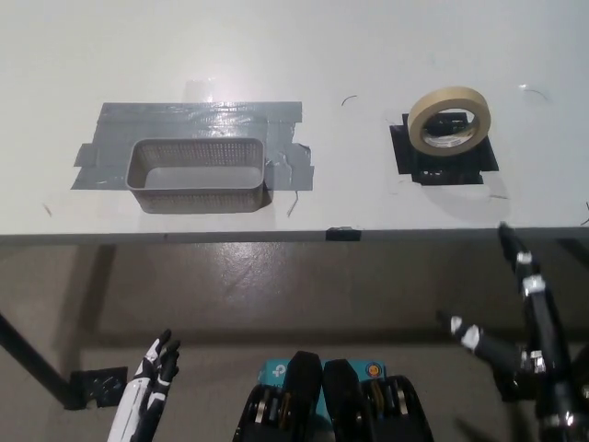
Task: The robot picks the tape placed on the black area with right hand and places it in the small grey container.
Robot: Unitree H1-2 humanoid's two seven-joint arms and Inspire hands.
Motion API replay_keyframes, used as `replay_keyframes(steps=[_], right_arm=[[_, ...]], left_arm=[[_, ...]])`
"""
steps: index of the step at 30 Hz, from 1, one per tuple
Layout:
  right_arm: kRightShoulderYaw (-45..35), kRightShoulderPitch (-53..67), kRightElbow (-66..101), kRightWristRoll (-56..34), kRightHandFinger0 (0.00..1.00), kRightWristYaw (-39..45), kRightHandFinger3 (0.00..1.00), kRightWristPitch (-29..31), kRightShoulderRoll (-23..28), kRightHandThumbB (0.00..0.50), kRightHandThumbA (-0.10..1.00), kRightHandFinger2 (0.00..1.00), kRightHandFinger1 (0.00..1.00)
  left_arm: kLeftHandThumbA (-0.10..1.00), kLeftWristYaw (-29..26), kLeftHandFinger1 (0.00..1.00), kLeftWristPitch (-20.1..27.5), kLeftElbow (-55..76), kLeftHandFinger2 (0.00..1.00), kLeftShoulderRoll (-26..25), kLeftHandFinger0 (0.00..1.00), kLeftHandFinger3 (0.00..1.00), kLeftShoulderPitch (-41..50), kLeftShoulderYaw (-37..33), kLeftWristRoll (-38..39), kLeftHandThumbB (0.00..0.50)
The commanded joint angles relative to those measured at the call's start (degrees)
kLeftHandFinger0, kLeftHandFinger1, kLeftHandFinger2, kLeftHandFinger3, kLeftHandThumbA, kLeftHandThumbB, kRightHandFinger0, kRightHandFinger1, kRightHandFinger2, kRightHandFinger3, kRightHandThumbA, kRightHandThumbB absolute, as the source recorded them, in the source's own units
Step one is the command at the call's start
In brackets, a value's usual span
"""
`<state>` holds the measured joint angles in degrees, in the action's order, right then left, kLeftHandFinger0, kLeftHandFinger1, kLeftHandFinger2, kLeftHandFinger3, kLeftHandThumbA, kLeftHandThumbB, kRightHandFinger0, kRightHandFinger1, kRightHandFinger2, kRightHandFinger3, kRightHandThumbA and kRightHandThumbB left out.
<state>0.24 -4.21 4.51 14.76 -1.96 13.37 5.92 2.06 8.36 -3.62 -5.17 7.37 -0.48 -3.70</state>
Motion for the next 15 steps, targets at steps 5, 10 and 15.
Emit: replay_keyframes(steps=[5,10,15], right_arm=[[2.69,-21.13,2.97,25.95,1.0,4.43,1.0,-17.56,10.11,0.324,0.94,1.0,1.0],[6.11,-29.24,-4.98,29.2,1.0,4.94,1.0,-21.34,12.54,0.366,1.0,1.0,1.0],[9.11,-35.3,-13.07,30.66,1.0,3.05,1.0,-23.27,13.64,0.373,1.0,1.0,1.0]], left_arm=[[0.96,-0.02,1.0,3.32,2.23,1.0,-1.43,1.0,1.0,0.84,0.84,0.17,0.177],[0.93,0.44,1.0,3.44,2.09,1.0,-1.55,1.0,1.0,0.5,0.87,0.67,0.156],[0.93,0.64,1.0,2.91,2.36,1.0,-1.46,1.0,1.0,0.93,0.68,0.8,0.176]])
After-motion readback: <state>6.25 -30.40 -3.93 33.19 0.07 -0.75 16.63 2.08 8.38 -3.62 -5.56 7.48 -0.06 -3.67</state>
